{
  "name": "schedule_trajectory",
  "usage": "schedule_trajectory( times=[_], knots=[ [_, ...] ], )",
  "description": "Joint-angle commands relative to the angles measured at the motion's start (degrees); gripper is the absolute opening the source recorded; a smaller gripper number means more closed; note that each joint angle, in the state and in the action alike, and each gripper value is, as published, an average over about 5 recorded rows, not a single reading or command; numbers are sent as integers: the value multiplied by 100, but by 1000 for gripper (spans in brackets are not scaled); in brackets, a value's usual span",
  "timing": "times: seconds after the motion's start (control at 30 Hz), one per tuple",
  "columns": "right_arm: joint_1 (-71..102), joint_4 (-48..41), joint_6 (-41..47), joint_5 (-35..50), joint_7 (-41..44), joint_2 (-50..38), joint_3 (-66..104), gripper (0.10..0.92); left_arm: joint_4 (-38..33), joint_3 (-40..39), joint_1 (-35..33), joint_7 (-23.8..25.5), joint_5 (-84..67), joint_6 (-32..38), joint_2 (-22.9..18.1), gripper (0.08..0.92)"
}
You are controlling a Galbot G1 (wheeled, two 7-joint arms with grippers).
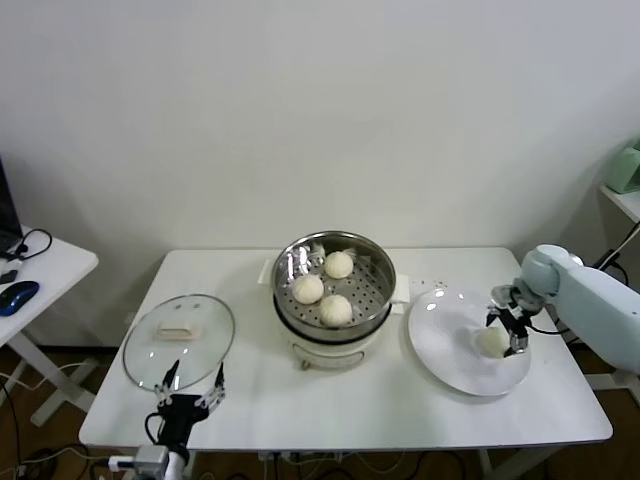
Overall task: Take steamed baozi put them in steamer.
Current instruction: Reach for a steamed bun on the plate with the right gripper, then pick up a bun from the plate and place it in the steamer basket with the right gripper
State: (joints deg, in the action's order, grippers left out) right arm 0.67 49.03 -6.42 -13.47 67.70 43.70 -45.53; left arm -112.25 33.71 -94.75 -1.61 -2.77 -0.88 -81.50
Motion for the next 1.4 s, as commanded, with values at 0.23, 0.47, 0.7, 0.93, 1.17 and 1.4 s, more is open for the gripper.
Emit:
schedule_trajectory(
  times=[0.23, 0.47, 0.7, 0.93, 1.17, 1.4],
  knots=[
    [33, -41, 27, 76, 9, 4, 82, 723, 12, 0, -10, 0, -7, 13, -10, 823],
    [-280, -3, 215, 759, -5, -44, -209, 713, -3, 5, -14, 1, -13, 19, -7, 823],
    [-1483, 139, 733, 2255, 16, -102, -1178, 715, -36, -6, -9, 4, -19, 31, -5, 823],
    [-3286, -73, 1200, 4077, 108, 432, -2848, 718, -138, -25, -58, 17, -49, 68, 12, 823],
    [-4514, -571, 1456, 5880, 134, 1472, -4050, 721, -198, -90, -126, 25, -40, 112, 3, 823],
    [-4659, -503, 1673, 6459, 77, 2282, -4483, 719, -252, -195, -78, 10, -5, 102, -70, 823]
  ],
)
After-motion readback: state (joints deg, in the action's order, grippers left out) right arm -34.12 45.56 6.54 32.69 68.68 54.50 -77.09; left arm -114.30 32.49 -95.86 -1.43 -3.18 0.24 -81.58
